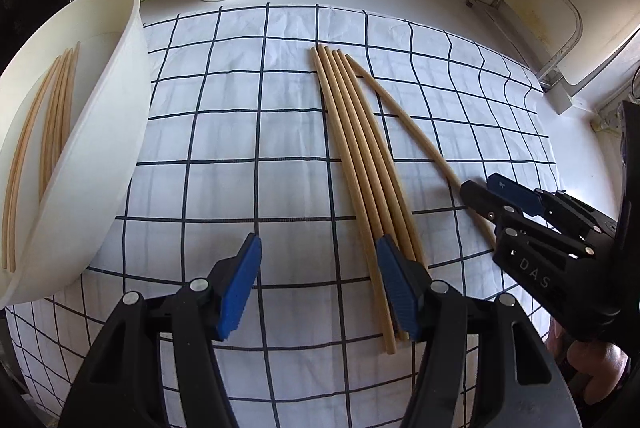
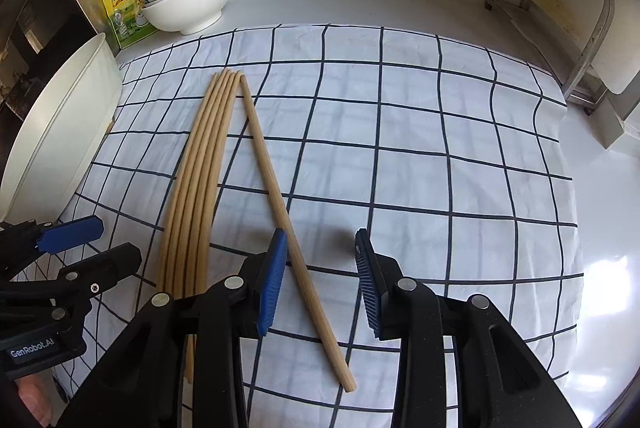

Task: Organize utensils
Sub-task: 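Position both tools above separate chopsticks in the row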

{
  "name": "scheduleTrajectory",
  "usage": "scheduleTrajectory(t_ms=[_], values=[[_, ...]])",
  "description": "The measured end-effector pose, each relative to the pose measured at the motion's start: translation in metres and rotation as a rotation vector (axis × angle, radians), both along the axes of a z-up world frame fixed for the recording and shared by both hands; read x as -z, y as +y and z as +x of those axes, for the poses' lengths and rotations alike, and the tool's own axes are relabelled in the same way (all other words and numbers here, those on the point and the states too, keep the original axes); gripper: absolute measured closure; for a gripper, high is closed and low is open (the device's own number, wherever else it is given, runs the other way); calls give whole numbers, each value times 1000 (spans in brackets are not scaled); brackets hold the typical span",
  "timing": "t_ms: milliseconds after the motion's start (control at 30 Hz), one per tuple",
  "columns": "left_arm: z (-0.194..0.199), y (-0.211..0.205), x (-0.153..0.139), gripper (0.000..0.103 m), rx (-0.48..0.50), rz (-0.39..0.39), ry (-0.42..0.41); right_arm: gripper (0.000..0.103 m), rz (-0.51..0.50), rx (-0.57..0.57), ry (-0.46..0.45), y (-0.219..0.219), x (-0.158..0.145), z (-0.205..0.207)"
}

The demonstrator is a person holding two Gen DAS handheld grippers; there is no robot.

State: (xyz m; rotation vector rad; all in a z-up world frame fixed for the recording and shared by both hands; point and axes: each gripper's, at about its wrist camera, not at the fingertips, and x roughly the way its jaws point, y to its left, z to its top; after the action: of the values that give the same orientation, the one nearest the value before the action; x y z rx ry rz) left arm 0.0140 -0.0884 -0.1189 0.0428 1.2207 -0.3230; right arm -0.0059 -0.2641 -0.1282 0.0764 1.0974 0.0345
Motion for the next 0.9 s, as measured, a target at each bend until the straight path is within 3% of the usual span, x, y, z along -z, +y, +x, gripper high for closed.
scheduleTrajectory(t_ms=[533, 900], values=[[7, -16, 12, 40, -15, 84, -26, 70, 29, -6, -13, -10, -3, -2], [7, 8, 15, 42, -64, 141, -12, 69, 27, -36, -22, -5, -5, 2]])
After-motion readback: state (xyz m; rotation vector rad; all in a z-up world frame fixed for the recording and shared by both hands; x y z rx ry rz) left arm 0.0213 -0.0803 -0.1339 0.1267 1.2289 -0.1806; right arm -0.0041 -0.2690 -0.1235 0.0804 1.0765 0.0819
